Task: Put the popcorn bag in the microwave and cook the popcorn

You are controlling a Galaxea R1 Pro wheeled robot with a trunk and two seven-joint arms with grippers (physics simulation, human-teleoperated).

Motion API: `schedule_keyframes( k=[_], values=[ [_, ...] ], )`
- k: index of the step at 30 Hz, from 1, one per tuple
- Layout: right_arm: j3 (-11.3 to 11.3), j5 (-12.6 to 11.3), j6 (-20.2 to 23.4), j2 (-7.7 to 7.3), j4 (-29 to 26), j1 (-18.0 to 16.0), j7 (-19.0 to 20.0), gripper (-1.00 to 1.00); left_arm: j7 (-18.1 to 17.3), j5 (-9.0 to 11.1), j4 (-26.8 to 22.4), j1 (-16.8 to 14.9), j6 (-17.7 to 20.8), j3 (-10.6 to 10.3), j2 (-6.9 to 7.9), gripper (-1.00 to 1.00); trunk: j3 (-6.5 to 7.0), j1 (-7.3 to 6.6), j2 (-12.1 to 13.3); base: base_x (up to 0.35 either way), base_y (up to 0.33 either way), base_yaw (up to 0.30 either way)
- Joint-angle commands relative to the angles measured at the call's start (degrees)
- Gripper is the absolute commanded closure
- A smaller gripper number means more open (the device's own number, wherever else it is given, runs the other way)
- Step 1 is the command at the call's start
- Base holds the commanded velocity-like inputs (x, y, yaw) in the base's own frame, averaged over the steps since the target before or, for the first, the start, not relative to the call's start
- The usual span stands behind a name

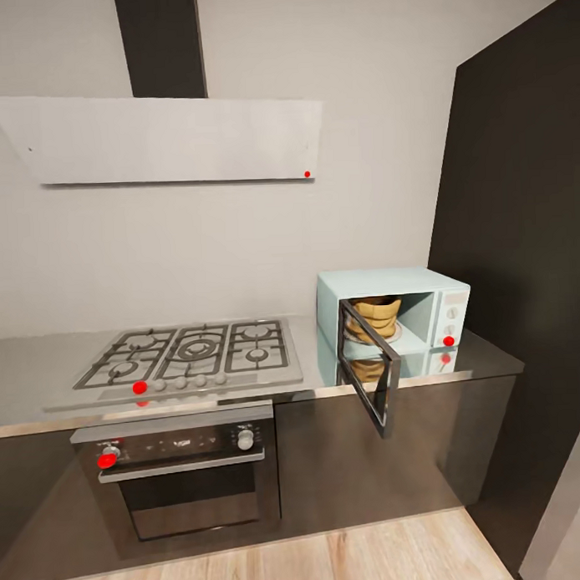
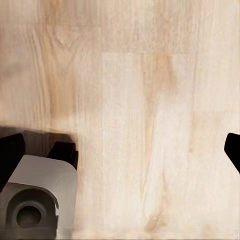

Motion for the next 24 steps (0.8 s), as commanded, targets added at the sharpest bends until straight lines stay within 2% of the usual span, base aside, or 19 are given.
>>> schedule_keyframes(
  k=[1, 7, 13, 19, 24],
  values=[
    [-0.5, 0.4, 0.0, 0.19, 0.1, 1.0, 0.2, -1.0, 0.1, 0.4, 0.0, 0.0, -0.1, 0.1, -0.05, -1.0, -0.05, 0.0, 0.0, 0.0, 0.0, 0.0],
    [-0.6, 0.6, 0.1, -0.05, 0.1, 2.3, 0.1, -1.0, 0.1, 0.4, 0.0, 0.0, -0.1, 0.2, -0.1, -1.0, -0.05, 0.0, 0.0, 0.116, -0.099, 0.0],
    [-0.5, 0.6, 0.3, 0.04, 0.0, 2.7, -0.2, -1.0, 0.1, 0.5, 0.1, 0.0, 0.0, 5.1, -0.02, -1.0, -0.05, 0.0, 0.0, 0.215, -0.193, 0.0],
    [-0.5, 0.8, 0.0, 0.59, 0.0, 2.7, -0.5, -1.0, 0.2, 0.5, 0.1, 0.0, -0.1, 5.8, -0.09, -1.0, -0.05, 0.0, 0.0, 0.213, -0.204, 0.0],
    [-0.5, 0.7, -0.3, 0.65, 0.0, 2.7, -0.6, -1.0, 0.2, 0.4, 0.1, 0.0, -0.2, 5.9, -0.1, -1.0, -0.05, 0.0, 0.0, 0.035, -0.276, 0.0]
  ],
)
